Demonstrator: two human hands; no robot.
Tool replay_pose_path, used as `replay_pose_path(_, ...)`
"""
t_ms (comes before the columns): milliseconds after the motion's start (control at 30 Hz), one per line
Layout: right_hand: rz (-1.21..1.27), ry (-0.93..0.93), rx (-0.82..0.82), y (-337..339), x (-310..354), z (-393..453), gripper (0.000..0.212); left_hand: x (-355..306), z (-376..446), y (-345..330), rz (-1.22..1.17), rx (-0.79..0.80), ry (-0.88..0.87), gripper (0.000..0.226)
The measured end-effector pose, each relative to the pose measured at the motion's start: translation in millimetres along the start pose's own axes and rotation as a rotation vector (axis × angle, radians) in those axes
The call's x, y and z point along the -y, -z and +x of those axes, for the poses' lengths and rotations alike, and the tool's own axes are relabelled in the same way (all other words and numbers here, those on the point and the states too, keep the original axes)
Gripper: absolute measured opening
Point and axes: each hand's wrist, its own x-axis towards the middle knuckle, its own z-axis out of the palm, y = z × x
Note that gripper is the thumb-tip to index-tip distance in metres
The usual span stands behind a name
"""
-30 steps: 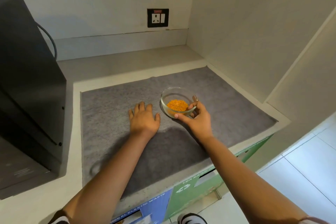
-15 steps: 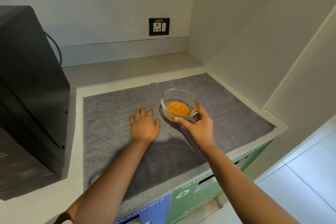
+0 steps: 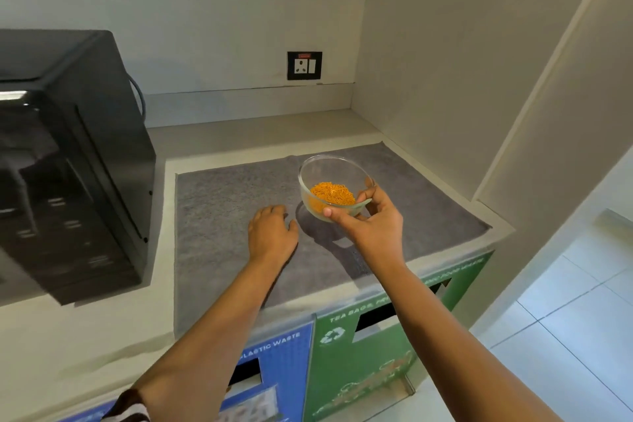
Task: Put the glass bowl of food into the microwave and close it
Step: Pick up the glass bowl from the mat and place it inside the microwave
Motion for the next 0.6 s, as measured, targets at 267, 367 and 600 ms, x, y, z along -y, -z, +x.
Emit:
replay_pose_path(267, -0.009, 0.051, 0.018, 25, 56, -55, 0.042, -24, -63, 39, -0.223, -0.060, 0.091, 0.032)
replay_pose_path(367, 0.007, 0.060, 0.056, 35, 74, -82, 0.042, -33, -89, 55, -0.337, -0.085, 0.135, 0.030)
replay_pose_path(600, 0.039, 0.054, 0.156, 42, 116, -138, 0.042, -39, -148, 114, -0.726, -0.118, 0.380, 0.011)
